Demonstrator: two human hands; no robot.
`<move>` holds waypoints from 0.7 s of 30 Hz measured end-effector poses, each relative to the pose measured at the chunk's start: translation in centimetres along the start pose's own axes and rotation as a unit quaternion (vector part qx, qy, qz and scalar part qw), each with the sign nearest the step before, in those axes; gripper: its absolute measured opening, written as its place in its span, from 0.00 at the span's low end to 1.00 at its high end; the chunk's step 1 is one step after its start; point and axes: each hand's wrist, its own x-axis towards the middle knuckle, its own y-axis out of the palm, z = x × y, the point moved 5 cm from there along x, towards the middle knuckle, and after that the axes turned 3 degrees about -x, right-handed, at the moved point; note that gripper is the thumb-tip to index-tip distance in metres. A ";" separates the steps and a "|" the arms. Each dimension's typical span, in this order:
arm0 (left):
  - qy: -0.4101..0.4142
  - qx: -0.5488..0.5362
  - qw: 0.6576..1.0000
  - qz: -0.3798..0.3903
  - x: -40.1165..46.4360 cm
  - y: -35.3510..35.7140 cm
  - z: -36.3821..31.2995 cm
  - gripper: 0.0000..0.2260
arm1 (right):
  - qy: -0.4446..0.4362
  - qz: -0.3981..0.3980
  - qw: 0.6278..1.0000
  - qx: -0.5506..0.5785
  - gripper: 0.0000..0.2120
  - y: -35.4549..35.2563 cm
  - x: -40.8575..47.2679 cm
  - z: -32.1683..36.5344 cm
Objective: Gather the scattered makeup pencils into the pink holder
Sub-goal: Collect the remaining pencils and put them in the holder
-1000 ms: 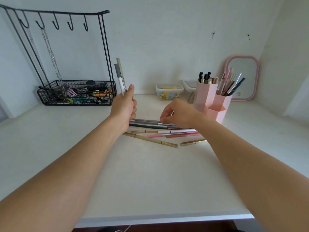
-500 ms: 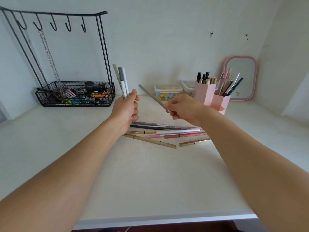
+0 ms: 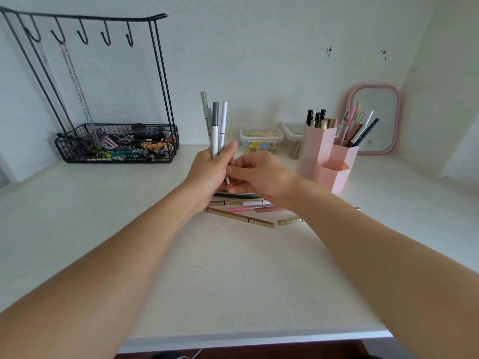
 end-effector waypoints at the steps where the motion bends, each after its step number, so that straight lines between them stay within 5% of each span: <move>1: 0.000 0.017 1.000 -0.005 0.1 0.0 0.1 0.18 | -0.001 -0.004 1.000 -0.007 0.06 -0.1 -0.1 0.0; 6: -0.009 0.027 0.999 -0.022 0.1 -0.4 0.0 0.20 | -0.021 -0.047 0.990 -0.130 0.03 -1.5 0.2 0.9; 9: -0.030 -0.001 0.999 -0.040 0.1 -1.1 -0.5 0.19 | -0.062 -0.093 0.941 -0.319 0.04 -4.0 0.6 2.0; 14: -0.054 -0.011 0.998 -0.028 0.3 -1.7 -0.6 0.18 | 0.001 0.031 0.886 -0.463 0.08 -4.6 0.3 0.8; 21: -0.093 -0.096 0.991 -0.010 0.4 -1.6 -0.3 0.17 | -0.006 0.047 0.872 -0.486 0.05 -4.1 0.3 0.5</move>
